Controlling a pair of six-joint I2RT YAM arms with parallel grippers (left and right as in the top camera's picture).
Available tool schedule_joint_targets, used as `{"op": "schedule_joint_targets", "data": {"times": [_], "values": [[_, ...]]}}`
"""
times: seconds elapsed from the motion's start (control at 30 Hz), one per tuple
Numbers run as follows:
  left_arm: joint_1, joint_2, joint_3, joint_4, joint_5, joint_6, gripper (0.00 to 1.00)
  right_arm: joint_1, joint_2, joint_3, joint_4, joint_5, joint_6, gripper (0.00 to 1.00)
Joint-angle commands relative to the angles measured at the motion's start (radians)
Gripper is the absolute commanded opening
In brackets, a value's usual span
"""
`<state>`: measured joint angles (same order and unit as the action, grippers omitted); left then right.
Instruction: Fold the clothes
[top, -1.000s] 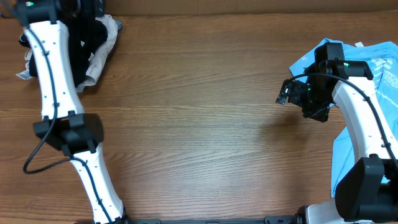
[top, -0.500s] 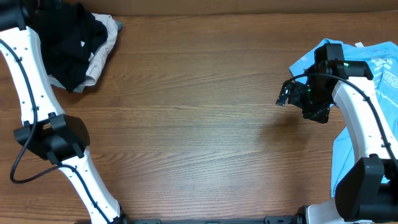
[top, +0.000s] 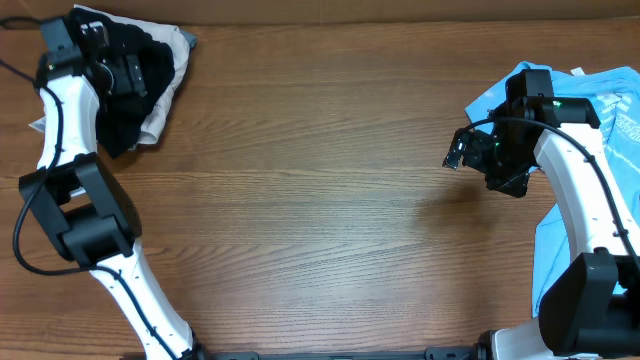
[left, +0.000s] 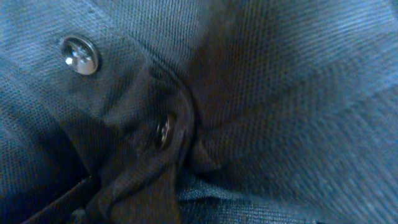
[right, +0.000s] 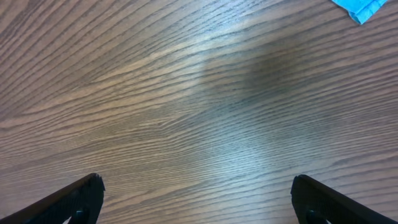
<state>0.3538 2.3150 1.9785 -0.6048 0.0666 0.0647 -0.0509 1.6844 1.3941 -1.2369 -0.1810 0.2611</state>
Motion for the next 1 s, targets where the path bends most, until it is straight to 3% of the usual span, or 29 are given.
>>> {"op": "schedule_joint_targets", "data": {"times": [0.0, 0.2, 0.5, 0.73, 0.97], "values": [[0.012, 0.036, -0.204, 0.011, 0.013, -0.051, 1.0, -0.005, -0.013, 0.013, 0.005, -0.015, 0.0, 1.0], [0.012, 0.029, -0.241, 0.067, 0.023, -0.05, 1.0, -0.005, -0.013, 0.013, 0.008, -0.015, 0.0, 1.0], [-0.002, -0.08, 0.098, -0.105, 0.169, -0.05, 1.0, -0.005, -0.013, 0.069, 0.01, 0.018, -0.004, 1.0], [-0.034, -0.254, 0.358, -0.197, 0.191, -0.05, 1.0, -0.005, -0.013, 0.478, -0.175, 0.102, -0.054, 1.0], [-0.063, -0.473, 0.395, -0.221, 0.198, -0.05, 1.0, -0.005, -0.015, 0.987, -0.436, 0.102, -0.061, 1.0]]}}
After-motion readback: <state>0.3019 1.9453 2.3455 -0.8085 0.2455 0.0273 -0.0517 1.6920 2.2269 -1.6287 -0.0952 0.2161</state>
